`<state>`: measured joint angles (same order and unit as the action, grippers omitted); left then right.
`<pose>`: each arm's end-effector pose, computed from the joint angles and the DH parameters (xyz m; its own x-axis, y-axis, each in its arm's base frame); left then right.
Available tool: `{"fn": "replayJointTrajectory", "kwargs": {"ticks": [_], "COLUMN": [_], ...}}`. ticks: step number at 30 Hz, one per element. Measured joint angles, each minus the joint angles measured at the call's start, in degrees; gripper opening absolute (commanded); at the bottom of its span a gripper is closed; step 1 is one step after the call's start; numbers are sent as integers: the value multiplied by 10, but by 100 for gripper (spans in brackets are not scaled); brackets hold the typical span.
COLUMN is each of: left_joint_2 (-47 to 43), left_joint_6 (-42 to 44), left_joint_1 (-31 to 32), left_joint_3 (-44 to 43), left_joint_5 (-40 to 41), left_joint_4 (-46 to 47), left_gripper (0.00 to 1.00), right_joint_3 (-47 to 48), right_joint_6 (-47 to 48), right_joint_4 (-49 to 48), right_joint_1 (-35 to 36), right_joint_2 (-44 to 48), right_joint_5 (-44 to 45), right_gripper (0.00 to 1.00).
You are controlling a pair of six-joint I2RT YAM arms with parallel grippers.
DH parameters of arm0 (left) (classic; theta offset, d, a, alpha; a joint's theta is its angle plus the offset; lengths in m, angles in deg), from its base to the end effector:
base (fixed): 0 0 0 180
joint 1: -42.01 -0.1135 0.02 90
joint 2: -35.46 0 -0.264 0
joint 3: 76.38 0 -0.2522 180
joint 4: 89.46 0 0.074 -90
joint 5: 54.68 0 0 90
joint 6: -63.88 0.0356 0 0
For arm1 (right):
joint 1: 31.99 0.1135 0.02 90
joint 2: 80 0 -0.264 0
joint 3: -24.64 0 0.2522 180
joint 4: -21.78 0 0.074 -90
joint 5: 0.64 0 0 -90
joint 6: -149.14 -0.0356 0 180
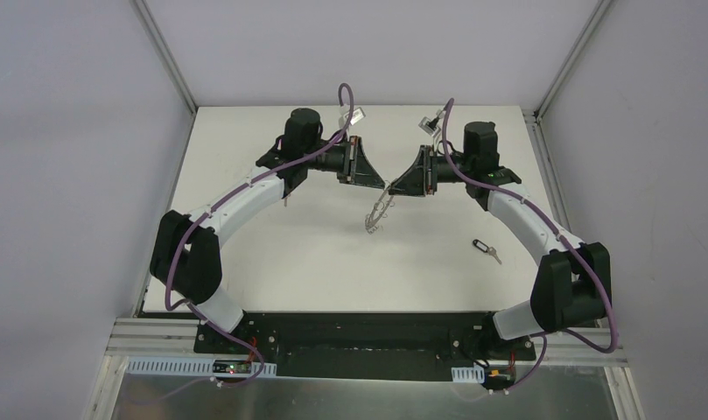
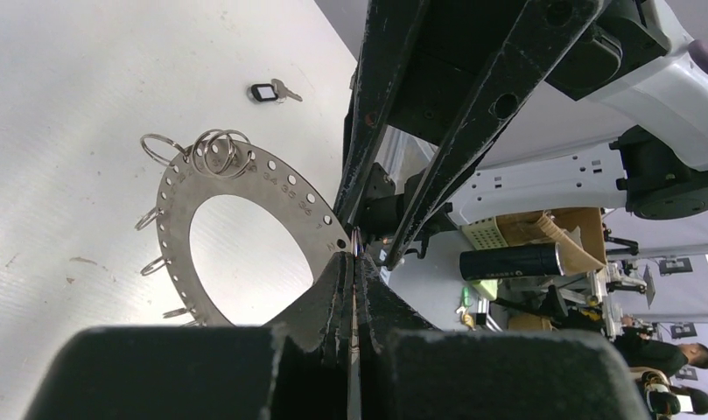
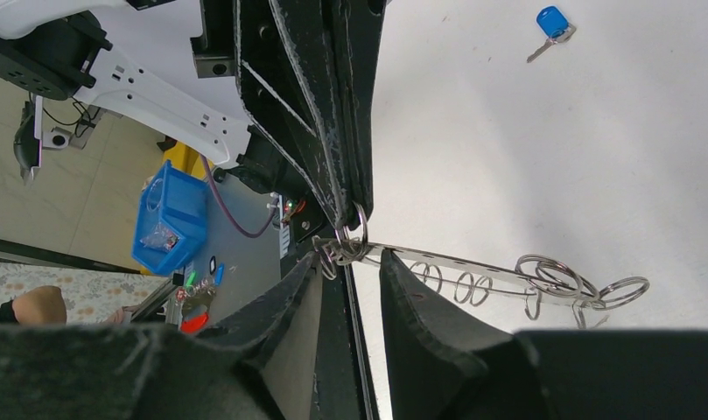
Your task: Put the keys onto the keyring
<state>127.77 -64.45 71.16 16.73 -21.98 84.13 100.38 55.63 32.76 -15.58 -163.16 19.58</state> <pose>0.3111 -0.2078 0.3344 -0.7498 0.0345 -0.6608 0.6597 0.1173 -0.7423 0.2980 0.1226 0.3158 -0.3605 -0.0841 -0.9290 -0.9314 0.0853 0.3537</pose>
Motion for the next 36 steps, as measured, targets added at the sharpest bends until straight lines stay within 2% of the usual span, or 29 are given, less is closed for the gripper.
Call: {"fn": "replayJointTrajectory", "kwargs": {"ticks": [7, 13, 19, 25, 31, 34, 36], "left_joint_2": [-1, -2, -2, -2, -5, -12, -18], "left_joint_6": [-3, -3, -3, -1, 22, 45, 63], "left_joint_1": [0, 0, 0, 0, 0, 1, 1], "left_joint_3": [5, 10, 10, 11, 13, 13, 13], "left_joint_5": [-8, -8, -7, -7, -3, 3, 7], "left_joint_4": [14, 14, 14, 14, 7, -8, -14], "left_gripper": [0, 0, 0, 0, 0, 1, 10], "right_joint_3": [0, -2, -13, -19, -19, -6, 11], "right_joint_6": [-21, -60, -76, -85, -85, -63, -34], "right_joint_4": [-26, -70, -89, -92, -89, -53, -13], "right_joint_1": [0, 0, 5, 8, 8, 9, 11], "right_joint_2": [-2, -12, -20, -21, -21, -21, -21], "right_joint_5": [-2, -12, -16, -16, -14, -9, -3], "right_gripper": [30, 20, 16, 0, 0, 0, 0]}}
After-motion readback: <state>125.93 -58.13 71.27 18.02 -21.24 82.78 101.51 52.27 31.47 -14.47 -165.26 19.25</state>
